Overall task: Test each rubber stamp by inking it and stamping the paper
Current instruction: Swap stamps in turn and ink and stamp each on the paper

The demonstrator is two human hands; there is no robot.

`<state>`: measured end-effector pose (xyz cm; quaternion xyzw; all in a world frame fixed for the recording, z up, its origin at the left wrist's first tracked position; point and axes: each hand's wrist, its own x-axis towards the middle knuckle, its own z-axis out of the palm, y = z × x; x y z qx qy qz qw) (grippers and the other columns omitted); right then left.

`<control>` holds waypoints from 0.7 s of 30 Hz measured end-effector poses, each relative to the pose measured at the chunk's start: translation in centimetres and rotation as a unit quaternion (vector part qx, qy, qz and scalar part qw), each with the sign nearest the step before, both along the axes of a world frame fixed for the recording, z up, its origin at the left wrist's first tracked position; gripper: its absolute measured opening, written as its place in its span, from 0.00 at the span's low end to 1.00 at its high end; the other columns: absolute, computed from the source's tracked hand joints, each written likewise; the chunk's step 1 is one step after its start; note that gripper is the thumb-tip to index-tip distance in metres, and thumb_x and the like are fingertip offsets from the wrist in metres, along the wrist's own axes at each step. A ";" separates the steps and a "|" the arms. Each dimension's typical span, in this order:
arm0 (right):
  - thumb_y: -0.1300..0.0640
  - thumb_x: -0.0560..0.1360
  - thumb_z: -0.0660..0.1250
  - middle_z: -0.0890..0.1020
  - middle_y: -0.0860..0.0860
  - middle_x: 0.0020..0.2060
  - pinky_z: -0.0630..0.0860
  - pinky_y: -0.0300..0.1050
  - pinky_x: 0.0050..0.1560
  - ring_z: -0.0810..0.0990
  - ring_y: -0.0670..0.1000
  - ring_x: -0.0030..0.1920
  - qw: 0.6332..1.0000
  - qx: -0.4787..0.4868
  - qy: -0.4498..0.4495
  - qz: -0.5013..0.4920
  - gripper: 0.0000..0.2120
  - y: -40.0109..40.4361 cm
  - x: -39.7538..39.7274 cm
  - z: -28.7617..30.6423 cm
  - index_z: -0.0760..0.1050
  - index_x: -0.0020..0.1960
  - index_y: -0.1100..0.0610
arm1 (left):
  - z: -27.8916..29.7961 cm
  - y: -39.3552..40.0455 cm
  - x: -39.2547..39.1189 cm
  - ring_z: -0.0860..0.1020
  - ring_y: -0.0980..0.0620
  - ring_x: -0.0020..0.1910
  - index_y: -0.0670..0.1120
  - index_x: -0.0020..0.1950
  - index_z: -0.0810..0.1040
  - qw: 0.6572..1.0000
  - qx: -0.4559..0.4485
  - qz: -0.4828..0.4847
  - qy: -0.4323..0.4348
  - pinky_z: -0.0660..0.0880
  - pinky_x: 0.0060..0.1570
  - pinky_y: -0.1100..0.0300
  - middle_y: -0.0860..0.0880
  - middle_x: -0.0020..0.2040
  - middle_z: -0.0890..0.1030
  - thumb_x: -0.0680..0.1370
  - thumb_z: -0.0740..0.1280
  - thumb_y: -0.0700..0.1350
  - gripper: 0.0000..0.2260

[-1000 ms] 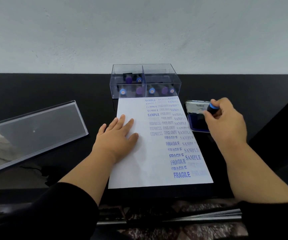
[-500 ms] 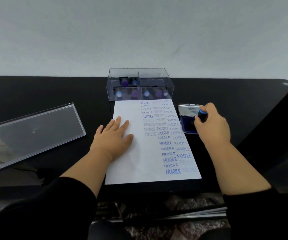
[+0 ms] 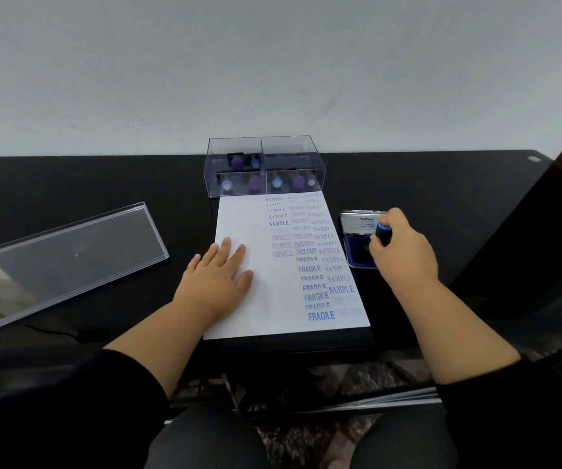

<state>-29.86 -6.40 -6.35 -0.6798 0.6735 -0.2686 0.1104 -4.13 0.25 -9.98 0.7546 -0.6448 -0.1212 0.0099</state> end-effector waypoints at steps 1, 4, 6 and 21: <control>0.58 0.77 0.61 0.76 0.54 0.39 0.71 0.47 0.33 0.75 0.58 0.39 1.000 -0.002 -0.002 0.000 0.09 0.2 -0.1 0.0 0.67 0.56 0.54 | 0.0 0.3 0.0 0.41 0.54 0.77 0.55 0.78 0.44 1.000 0.000 -0.002 -0.002 0.38 0.73 0.55 0.53 0.78 0.40 0.82 0.45 0.57 0.25; 0.59 0.77 0.61 0.76 0.54 0.39 0.67 0.45 0.33 0.74 0.57 0.38 1.000 -0.006 -0.007 0.002 0.08 0.6 -0.2 -0.2 0.67 0.56 0.54 | -0.1 1.0 -0.2 0.41 0.54 0.77 0.56 0.78 0.44 1.000 -0.005 -0.005 -0.004 0.39 0.73 0.55 0.53 0.78 0.40 0.82 0.45 0.57 0.25; 0.59 0.77 0.61 0.76 0.54 0.39 0.66 0.44 0.32 0.74 0.57 0.37 1.000 -0.010 -0.011 0.003 0.08 0.7 -0.2 -0.2 0.67 0.56 0.54 | -0.1 1.0 -0.3 0.41 0.55 0.77 0.56 0.78 0.45 1.000 -0.009 -0.001 -0.003 0.39 0.73 0.55 0.54 0.78 0.41 0.82 0.45 0.57 0.24; 0.59 0.78 0.60 0.80 0.53 0.52 0.74 0.50 0.39 0.76 0.55 0.41 0.997 -0.024 -0.074 0.022 0.09 1.8 2.4 1.0 0.68 0.58 0.54 | 0.1 0.8 -0.3 0.42 0.57 0.77 0.57 0.78 0.46 1.000 -0.017 0.011 0.024 0.39 0.74 0.57 0.55 0.78 0.42 0.82 0.46 0.57 0.24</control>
